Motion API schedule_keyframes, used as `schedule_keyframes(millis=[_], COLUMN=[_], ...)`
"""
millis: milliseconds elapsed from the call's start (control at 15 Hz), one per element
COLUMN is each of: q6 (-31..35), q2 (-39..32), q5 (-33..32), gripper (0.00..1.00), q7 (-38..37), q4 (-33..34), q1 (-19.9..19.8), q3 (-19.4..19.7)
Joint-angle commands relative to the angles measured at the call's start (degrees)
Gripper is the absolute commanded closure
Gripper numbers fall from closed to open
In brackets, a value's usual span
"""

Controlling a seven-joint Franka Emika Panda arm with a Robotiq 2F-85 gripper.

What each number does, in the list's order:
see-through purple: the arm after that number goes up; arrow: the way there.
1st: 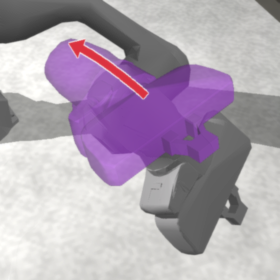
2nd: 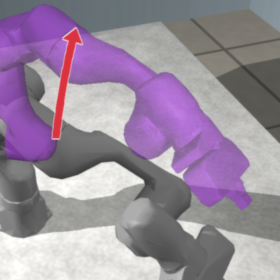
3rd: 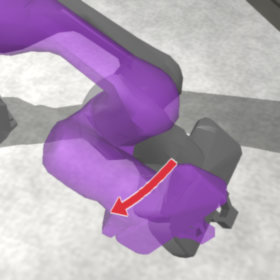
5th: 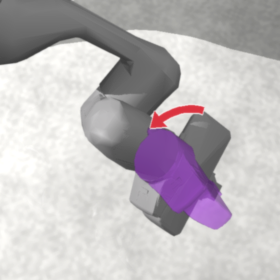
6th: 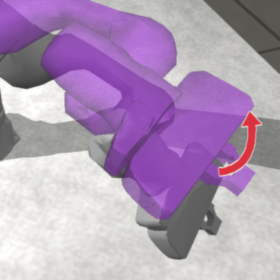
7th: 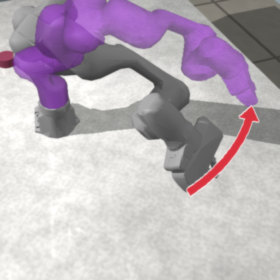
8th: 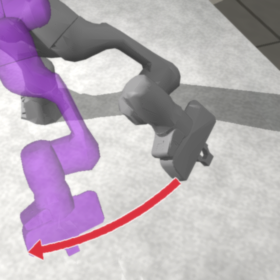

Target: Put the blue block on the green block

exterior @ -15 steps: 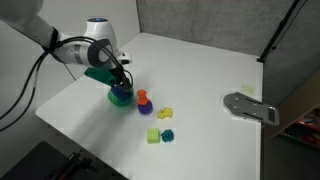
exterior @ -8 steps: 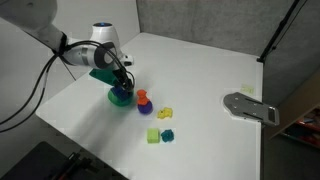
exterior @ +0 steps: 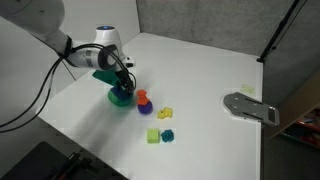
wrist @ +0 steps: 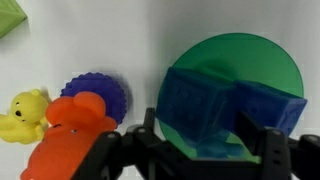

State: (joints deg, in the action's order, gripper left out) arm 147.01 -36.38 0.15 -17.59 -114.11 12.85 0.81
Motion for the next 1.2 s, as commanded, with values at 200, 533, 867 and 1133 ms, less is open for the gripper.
schedule_keyframes(millis=[200,533,867,1133], q6=[-2.2,-2.9,-3.4,-4.0], q2=[-0.8,-0.2,2.8,6.3], q5=[-1.9,-1.8,-0.8,-0.2], gripper=[0.73,0.95,0.94,0.94], q7=[-1.4,-0.8,1.0,2.4], q4=[1.9,2.0,0.8,0.4], q1=[1.8,1.2,0.2,-0.8], q3=[1.1,1.1,-0.2,-1.3])
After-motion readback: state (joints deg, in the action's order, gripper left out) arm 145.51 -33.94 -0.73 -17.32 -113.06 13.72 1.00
